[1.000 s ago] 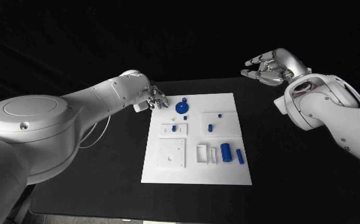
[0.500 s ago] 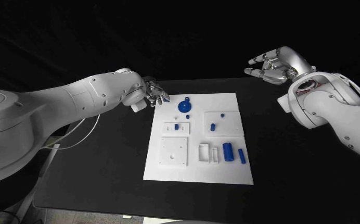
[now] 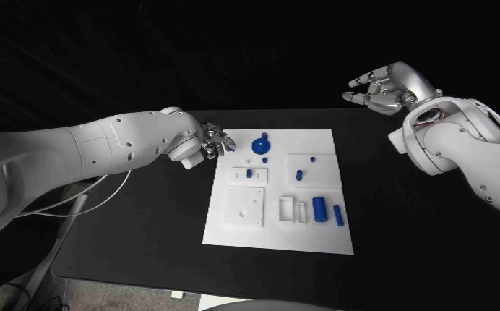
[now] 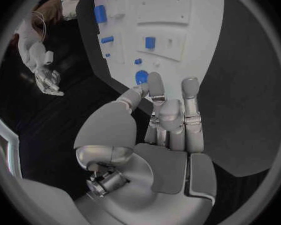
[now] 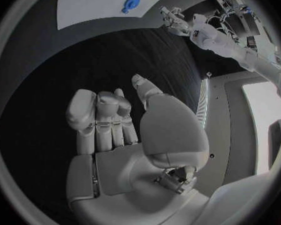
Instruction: Assemble the parts on the task board
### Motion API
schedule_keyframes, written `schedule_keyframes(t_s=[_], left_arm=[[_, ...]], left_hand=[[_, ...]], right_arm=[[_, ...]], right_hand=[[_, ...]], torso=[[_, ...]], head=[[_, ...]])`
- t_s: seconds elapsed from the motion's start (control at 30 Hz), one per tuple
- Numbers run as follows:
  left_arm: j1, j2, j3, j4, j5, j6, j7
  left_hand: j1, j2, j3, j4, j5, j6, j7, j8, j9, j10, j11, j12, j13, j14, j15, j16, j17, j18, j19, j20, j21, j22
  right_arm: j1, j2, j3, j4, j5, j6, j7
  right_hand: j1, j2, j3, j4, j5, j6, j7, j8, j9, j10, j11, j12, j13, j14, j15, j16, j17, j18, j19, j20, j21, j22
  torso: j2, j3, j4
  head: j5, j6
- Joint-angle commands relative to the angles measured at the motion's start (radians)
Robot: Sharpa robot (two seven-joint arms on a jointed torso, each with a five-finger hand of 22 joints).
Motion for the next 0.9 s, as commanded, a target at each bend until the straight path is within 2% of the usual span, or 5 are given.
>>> schedule_keyframes(t_s=[0.03,0.27,0.43,0.63,0.9], left_arm=[[-0.006,-0.008,-0.002,0.032,-0.029,-0.090,-0.055],[-0.032,-0.014,-0.004,0.081,-0.052,-0.132,-0.069],[-0.052,-0.004,-0.005,0.096,-0.060,-0.147,-0.076],[-0.071,0.011,-0.005,0.102,-0.082,-0.152,-0.093],[-0.079,0.017,-0.005,0.103,-0.132,-0.143,-0.110]], left_hand=[[-0.011,0.001,0.050,-0.042,0.008,0.090,-0.084,0.001,0.004,0.045,-0.007,0.007,-0.003,0.006,0.001,0.008,0.005,0.007,0.006,0.001,0.009,0.018],[-0.013,-0.002,0.053,-0.044,0.007,0.093,-0.085,0.001,0.005,0.046,-0.008,0.015,-0.005,0.007,0.002,0.013,0.010,0.010,0.005,0.004,0.013,0.018],[-0.012,-0.004,0.053,-0.043,0.006,0.094,-0.085,0.001,0.005,0.045,-0.008,0.017,-0.005,0.007,0.002,0.012,0.005,0.011,0.005,0.004,0.014,0.018],[-0.011,-0.005,0.053,-0.042,0.005,0.093,-0.085,0.002,0.005,0.045,-0.009,0.019,-0.006,0.007,0.002,0.010,-0.003,0.012,0.007,0.005,0.017,0.018],[-0.011,-0.007,0.054,-0.039,0.006,0.095,-0.086,0.003,0.006,0.045,-0.009,0.023,-0.007,0.008,0.002,0.012,-0.004,0.013,0.008,0.005,0.021,0.018]], right_arm=[[-0.002,0.002,0.000,-0.001,0.004,0.017,0.005],[-0.005,0.005,0.000,-0.004,0.007,0.018,0.006],[-0.007,0.009,0.000,-0.006,0.008,0.020,0.006],[-0.008,0.011,0.000,-0.008,0.009,0.020,0.006],[-0.008,0.012,0.000,-0.008,0.009,0.022,0.006]], right_hand=[[0.005,-0.005,0.008,-0.001,-0.005,0.003,0.000,-0.002,0.001,0.000,0.000,-0.003,0.000,-0.001,0.002,-0.004,0.000,0.012,0.029,0.003,-0.002,0.131],[0.004,-0.004,0.008,-0.001,-0.003,0.002,0.000,-0.002,0.000,0.000,0.000,-0.003,0.000,-0.001,0.002,-0.004,0.001,0.012,0.029,0.003,-0.003,0.130],[0.003,-0.003,0.009,-0.001,0.004,0.002,0.000,-0.002,0.001,0.000,0.000,-0.002,0.001,-0.001,0.002,-0.004,0.000,0.012,0.029,0.003,-0.003,0.131],[0.002,-0.003,0.009,-0.001,0.006,0.002,0.000,-0.002,0.001,0.000,0.000,-0.003,0.001,-0.001,0.002,-0.003,0.001,0.012,0.029,0.003,-0.002,0.131],[0.003,-0.004,0.009,-0.003,0.009,0.001,0.000,-0.002,0.000,-0.001,0.000,-0.004,0.001,-0.001,0.002,-0.004,0.000,0.012,0.029,0.003,-0.002,0.131]], torso=[[-0.004,-0.0029,0.0051],[-0.005,-0.0025,0.0030],[-0.003,-0.0026,0.0006],[-0.002,-0.0009,0.0023],[-0.001,-0.0015,0.0038]], head=[[0.000,-0.007],[0.004,-0.013],[0.006,-0.015],[0.002,-0.016],[-0.003,-0.019]])
